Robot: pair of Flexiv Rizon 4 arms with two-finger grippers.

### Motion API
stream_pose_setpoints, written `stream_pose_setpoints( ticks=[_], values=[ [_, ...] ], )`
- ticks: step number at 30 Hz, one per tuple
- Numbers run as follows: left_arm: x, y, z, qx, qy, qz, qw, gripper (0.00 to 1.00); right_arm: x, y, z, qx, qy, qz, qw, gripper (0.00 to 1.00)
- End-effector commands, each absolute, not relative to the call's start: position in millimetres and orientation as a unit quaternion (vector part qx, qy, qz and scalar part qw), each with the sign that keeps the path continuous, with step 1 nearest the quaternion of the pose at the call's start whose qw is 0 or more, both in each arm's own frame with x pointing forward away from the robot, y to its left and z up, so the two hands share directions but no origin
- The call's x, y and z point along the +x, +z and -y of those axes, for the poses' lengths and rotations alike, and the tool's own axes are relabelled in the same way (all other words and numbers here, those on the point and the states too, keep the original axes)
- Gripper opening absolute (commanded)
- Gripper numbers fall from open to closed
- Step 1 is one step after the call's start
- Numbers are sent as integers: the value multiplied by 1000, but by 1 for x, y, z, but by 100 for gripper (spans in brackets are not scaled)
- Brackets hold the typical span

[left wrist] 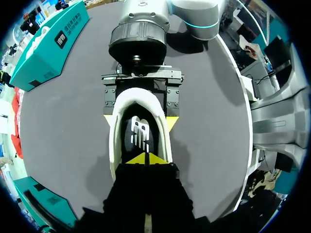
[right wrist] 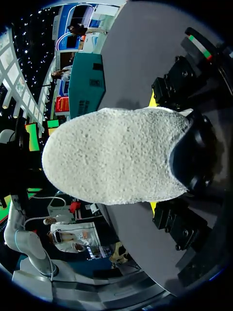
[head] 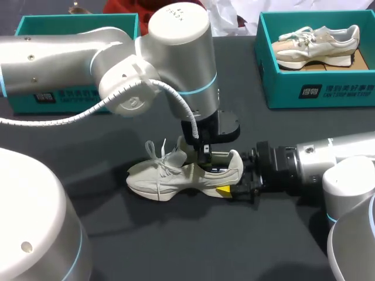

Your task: Take the shoe out of the shoebox, open the shoe tongue, remove and reinsert the insole, then place the shoe into the shoebox

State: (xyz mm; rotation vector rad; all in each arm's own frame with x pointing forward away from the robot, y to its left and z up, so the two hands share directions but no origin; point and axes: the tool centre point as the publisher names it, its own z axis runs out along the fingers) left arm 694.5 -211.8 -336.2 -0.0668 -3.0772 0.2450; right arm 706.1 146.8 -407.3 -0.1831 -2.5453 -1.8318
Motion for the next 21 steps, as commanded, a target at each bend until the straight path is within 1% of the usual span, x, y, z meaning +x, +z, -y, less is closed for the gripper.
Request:
stream_pose_setpoints(
  ticks=[1,9,21],
  values=[
    [695,-355,223,-22,75,997,28,0,706,-408,-146,-59,-582,811,0,0],
    [697,-370,223,-20,68,997,41,0,706,-408,-146,-59,-582,811,0,0],
    [693,-380,189,-13,55,995,86,0,706,-408,-146,-59,-582,811,0,0]
  ],
)
